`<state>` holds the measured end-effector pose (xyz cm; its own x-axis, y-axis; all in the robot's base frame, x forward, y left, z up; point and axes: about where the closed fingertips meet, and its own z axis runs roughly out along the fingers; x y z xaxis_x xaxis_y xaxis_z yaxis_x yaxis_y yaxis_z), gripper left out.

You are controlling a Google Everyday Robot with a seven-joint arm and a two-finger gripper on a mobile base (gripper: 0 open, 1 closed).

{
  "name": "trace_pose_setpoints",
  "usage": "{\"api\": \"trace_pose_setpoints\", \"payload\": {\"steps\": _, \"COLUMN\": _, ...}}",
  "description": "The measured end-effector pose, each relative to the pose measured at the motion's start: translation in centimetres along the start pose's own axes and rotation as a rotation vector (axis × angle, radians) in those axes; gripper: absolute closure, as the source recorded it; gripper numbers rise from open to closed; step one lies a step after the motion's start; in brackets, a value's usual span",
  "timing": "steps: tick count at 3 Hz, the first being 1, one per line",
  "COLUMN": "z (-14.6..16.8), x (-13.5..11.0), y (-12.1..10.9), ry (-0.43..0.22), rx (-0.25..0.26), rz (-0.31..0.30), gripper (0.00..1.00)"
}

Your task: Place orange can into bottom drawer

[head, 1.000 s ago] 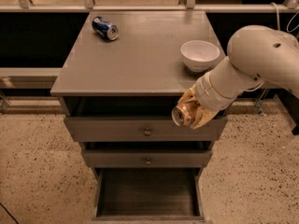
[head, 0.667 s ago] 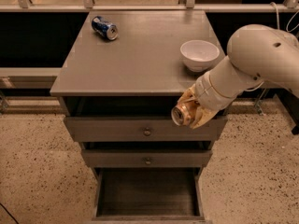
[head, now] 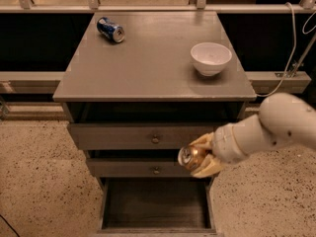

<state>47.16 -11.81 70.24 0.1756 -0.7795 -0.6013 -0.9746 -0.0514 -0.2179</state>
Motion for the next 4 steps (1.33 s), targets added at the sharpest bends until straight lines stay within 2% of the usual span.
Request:
{"api": "trace_pose_setpoints", "payload": {"steps": 1, "z": 7.6, "x": 0.0, "y": 8.0, "ry": -0.298, "rx": -0.049, "rz": 0.321, "gripper": 1.0}}
{"api": "trace_pose_setpoints", "payload": {"steps": 2, "z": 9.6, "x": 0.7, "y": 10.7, "ry": -0.536, "rx": 0.017, "rz": 0.584, "gripper": 1.0}}
{"api": "trace_pose_setpoints", "payload": {"steps": 3, "z": 10.0, "x": 2.7, "y": 10.4, "ry": -0.693, "rx": 0.085, "rz": 0.699, "gripper": 1.0}}
{"api": "trace_pose_setpoints", "payload": {"steps": 4, "z": 10.5, "x": 3.0, "y": 10.4, "ry": -0.71, "rx": 0.083, "rz": 0.705, "gripper": 1.0}}
